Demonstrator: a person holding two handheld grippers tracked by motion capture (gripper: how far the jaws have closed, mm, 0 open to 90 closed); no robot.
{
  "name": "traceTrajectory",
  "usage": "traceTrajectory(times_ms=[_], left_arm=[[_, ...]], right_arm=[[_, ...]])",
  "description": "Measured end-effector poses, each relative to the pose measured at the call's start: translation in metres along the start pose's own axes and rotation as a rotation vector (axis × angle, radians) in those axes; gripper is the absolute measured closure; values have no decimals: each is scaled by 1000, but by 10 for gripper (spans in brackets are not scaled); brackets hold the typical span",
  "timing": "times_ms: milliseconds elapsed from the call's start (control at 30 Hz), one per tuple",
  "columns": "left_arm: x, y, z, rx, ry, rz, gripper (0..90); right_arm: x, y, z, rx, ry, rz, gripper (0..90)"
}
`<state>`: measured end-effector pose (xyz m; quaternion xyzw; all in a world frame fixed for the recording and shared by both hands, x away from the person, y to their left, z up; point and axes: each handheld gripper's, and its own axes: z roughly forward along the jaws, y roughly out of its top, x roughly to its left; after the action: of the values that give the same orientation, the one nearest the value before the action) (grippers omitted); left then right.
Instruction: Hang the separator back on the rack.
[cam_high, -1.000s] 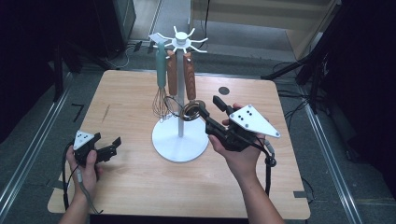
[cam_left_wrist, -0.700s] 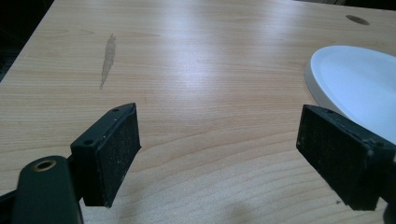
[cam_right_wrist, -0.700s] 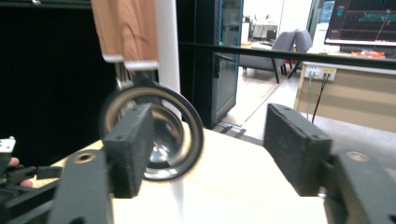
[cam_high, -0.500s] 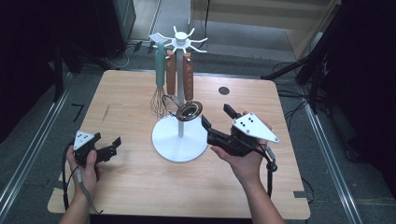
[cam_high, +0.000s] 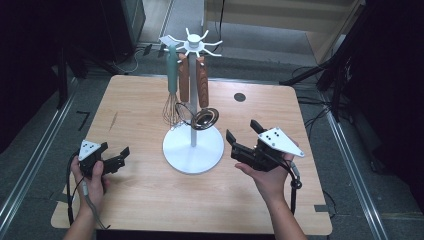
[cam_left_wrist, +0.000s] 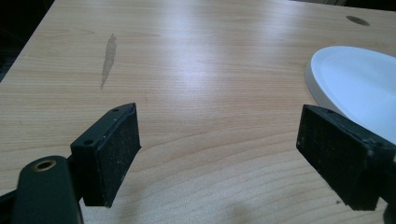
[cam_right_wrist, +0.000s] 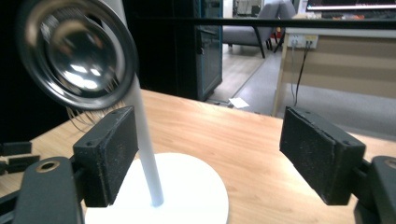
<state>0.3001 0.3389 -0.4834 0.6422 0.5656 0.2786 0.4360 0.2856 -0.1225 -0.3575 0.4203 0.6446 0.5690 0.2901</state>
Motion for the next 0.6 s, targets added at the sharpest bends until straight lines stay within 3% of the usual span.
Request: traceTrajectory(times_ms=[133,233,600], left_arm=[[0,0,0,0,-2,2,139],[0,0,0,0,-1,0,139],[0,0,0,-1,-1,-1,139]], right_arm=[[-5,-10,0,19,-17,1,214],[-8,-15,-1,23,-5,23,206],[-21,-38,-2,71,-40,12,194]])
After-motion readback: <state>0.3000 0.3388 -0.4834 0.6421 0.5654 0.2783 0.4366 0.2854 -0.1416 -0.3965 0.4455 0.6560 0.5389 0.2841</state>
